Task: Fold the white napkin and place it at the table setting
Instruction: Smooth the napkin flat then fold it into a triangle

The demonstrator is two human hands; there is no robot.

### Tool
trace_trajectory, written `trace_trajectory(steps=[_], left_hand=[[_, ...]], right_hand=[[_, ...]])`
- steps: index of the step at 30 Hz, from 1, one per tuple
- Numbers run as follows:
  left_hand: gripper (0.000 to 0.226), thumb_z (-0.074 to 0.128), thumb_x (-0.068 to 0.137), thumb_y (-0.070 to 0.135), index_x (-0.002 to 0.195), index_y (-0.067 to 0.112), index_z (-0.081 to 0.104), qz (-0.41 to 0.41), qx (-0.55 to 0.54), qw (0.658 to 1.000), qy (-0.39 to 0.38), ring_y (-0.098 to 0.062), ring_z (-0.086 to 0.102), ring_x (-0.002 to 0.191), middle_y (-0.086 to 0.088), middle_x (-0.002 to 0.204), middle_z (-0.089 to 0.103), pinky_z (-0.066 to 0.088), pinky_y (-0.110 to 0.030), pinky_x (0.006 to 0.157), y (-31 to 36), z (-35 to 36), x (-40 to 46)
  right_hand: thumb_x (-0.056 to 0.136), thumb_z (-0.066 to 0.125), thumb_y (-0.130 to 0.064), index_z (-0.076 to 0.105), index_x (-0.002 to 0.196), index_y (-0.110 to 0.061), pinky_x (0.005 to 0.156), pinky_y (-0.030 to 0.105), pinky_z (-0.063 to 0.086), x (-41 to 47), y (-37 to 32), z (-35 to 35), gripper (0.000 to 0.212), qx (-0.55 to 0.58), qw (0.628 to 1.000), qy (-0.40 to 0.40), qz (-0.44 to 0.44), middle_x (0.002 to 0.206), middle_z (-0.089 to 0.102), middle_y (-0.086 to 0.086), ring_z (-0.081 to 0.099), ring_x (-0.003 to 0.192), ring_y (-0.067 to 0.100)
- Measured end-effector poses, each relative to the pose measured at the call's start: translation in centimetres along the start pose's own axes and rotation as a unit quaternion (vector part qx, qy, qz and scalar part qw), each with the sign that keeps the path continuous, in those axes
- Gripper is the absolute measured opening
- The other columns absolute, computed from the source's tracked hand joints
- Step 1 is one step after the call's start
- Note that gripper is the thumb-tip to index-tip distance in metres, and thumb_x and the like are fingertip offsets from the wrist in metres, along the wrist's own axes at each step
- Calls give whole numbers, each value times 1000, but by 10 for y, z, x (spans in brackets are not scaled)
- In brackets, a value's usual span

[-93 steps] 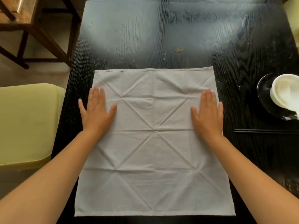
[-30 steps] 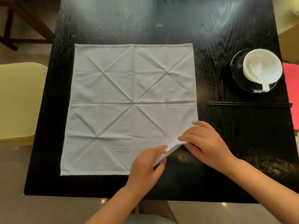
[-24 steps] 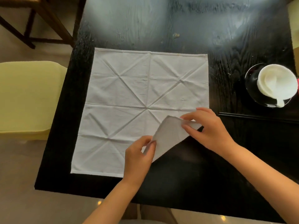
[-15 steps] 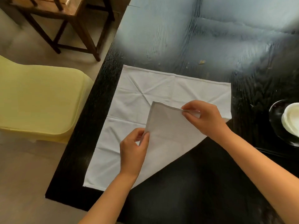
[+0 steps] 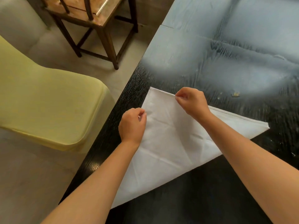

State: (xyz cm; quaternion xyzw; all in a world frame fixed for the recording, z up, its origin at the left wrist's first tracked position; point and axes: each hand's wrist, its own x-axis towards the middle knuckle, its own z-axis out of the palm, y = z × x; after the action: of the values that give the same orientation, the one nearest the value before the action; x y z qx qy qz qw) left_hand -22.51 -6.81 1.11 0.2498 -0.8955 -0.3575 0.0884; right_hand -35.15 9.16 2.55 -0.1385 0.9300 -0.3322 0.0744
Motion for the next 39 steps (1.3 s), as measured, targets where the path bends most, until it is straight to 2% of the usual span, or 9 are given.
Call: trace_trajectory(steps=[5, 11, 14, 17, 22, 25, 29, 32, 39], left_hand=[[10, 59, 89, 17, 87, 11, 67, -26, 35, 999, 25, -16, 48, 78, 5, 79, 50, 33, -29, 60, -7, 6, 15], [6, 61, 87, 16, 83, 12, 63, -42, 41, 998, 39, -15, 48, 76, 4, 81, 51, 27, -23, 51, -7, 10, 20], [9, 61, 88, 16, 94, 13, 66, -42, 35, 998, 41, -15, 50, 81, 0, 89, 56, 34, -26, 56, -8, 10, 20], [12, 60, 88, 13, 96, 11, 68, -23, 32, 999, 36, -21, 55, 83, -5, 92, 61, 40, -32, 59, -8, 11, 20], [13, 61, 86, 9, 95, 7, 70, 32, 24, 999, -12, -26, 55, 83, -10, 88, 64, 46, -40, 75, -9, 9, 28], [14, 63, 84, 10, 97, 6, 70, 63, 31, 996, -48, -29, 56, 86, -12, 89, 66, 46, -46, 82, -8, 7, 30], [15, 65, 82, 9, 95, 7, 72, 100, 37, 989, -98, -32, 55, 87, -12, 90, 67, 44, -46, 81, -1, 4, 19], [15, 65, 82, 10, 96, 8, 72, 128, 45, 982, -133, -32, 55, 88, -11, 91, 67, 42, -44, 83, 4, 6, 1], [13, 66, 83, 10, 94, 8, 73, 185, 48, 964, -186, -30, 57, 88, -10, 88, 68, 42, -49, 83, 4, 4, -49]], right_hand=[[81, 59, -11, 70, 82, -10, 79, 43, 49, 19, 0, 14, 10, -56, 998, -9, -11, 85, 67, 8, 59, 84, 27], [79, 59, -8, 66, 82, -7, 76, 43, 44, 22, 6, 21, 8, -87, 995, 4, -42, 85, 60, 12, 51, 87, 31], [78, 63, -11, 65, 87, -6, 77, 43, 44, 14, 21, 10, 10, -95, 993, 14, -65, 86, 60, 14, 50, 85, 32], [79, 64, -7, 66, 84, -3, 75, 40, 42, -2, 47, -11, 7, -122, 989, 31, -75, 83, 59, 16, 51, 81, 34], [79, 63, 2, 64, 80, 2, 73, 30, 35, -42, 71, -29, 1, -99, 993, 70, -6, 80, 59, 18, 52, 79, 33], [81, 62, 2, 62, 78, 0, 70, 28, 34, -79, 73, -25, 3, -93, 991, 90, 30, 78, 57, 13, 51, 76, 27], [84, 59, -1, 58, 75, -3, 67, 32, 42, -143, 67, -14, 9, -84, 983, 129, 97, 76, 56, 9, 50, 73, 22], [87, 57, -3, 57, 75, -4, 67, 33, 43, -190, 66, -6, 12, -96, 975, 152, 132, 77, 56, 11, 50, 73, 23], [89, 58, -9, 59, 78, -6, 69, 23, 37, -263, 67, -6, 12, -89, 959, 177, 201, 80, 58, 11, 52, 76, 22]])
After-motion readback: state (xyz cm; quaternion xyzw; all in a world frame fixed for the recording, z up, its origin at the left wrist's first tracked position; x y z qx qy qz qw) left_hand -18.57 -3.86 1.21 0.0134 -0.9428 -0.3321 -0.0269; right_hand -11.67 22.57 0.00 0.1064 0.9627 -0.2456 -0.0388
